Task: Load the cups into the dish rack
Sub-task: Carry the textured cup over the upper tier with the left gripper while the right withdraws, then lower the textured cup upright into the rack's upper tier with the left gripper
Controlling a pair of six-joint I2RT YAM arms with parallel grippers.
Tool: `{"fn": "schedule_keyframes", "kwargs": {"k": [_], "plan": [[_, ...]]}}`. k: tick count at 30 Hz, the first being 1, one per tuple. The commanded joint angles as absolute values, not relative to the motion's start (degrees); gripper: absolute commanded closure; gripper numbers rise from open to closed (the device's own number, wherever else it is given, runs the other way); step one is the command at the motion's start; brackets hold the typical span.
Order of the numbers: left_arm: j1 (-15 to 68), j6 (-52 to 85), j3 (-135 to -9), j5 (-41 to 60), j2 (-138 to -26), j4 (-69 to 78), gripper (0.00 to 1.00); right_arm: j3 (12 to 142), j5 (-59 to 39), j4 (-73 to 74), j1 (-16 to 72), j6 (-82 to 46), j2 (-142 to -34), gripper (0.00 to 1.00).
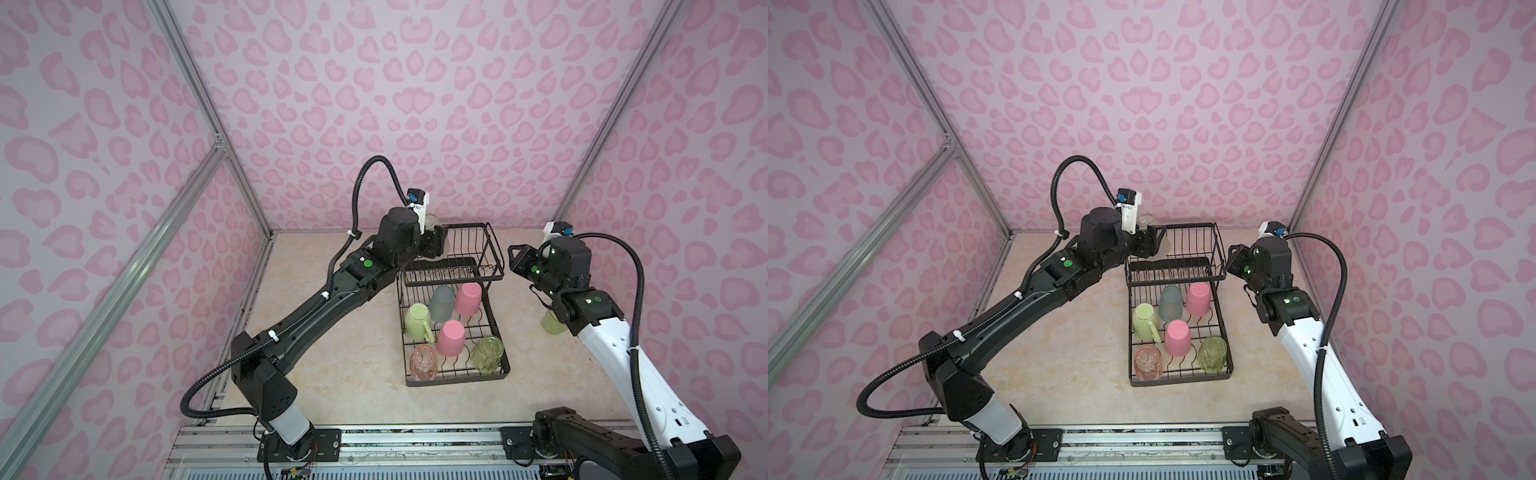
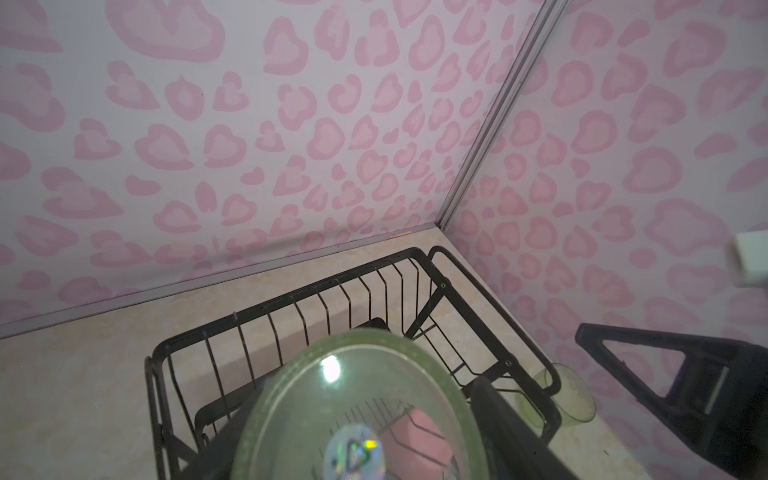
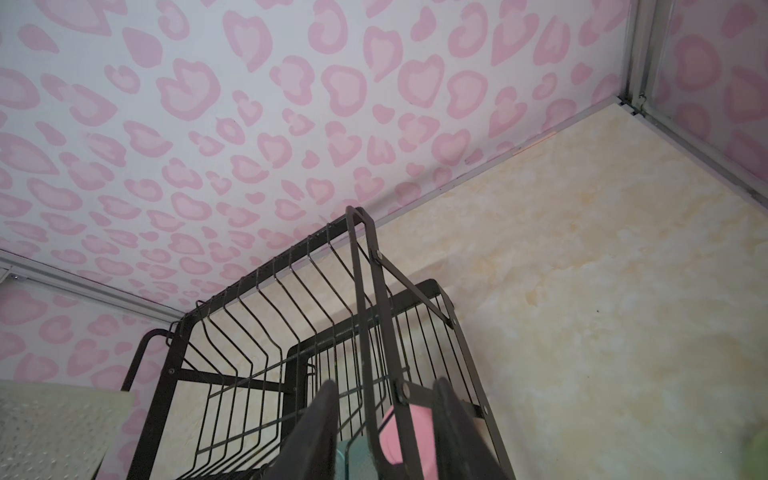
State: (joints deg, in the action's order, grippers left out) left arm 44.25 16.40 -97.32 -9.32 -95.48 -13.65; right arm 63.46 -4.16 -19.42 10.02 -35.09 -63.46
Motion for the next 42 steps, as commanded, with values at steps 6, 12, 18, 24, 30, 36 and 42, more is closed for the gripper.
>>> {"fn": "schedule_keyframes", "kwargs": {"k": [6,12,18,24,30,36,42], "plan": [[45.88,11.6,-98.31,-20.31,-99.27,-13.53,0.38,60.65,-4.74,-19.32,9.96,-34.22,-61.99,0.62],[45.9,11.27,-97.32,-22.67,-100.94,-11.53,0.38,59.15,-5.54,-18.36,10.0,-34.02,-61.17,0.62],[45.89,10.73,-97.13,-24.93,-102.55,-10.64,0.38,58.87,-5.48,-18.02,10.15,-32.6,-60.95,0.62],[45.78,10.3,-96.57,-25.67,-103.68,-9.71,0.38,59.25,-5.36,-17.4,10.01,-31.65,-61.09,0.62],[45.24,10.78,-94.91,-26.02,-103.99,-8.73,0.37,59.06,-5.45,-16.81,10.02,-31.38,-61.39,0.62],[45.15,11.59,-92.82,-26.02,-103.54,-7.72,0.35,58.24,-5.27,-16.18,10.0,-31.53,-61.34,0.62],[45.13,11.61,-91.46,-25.49,-103.14,-7.42,0.33,57.62,-5.19,-15.87,10.02,-31.61,-61.44,0.62]]}}
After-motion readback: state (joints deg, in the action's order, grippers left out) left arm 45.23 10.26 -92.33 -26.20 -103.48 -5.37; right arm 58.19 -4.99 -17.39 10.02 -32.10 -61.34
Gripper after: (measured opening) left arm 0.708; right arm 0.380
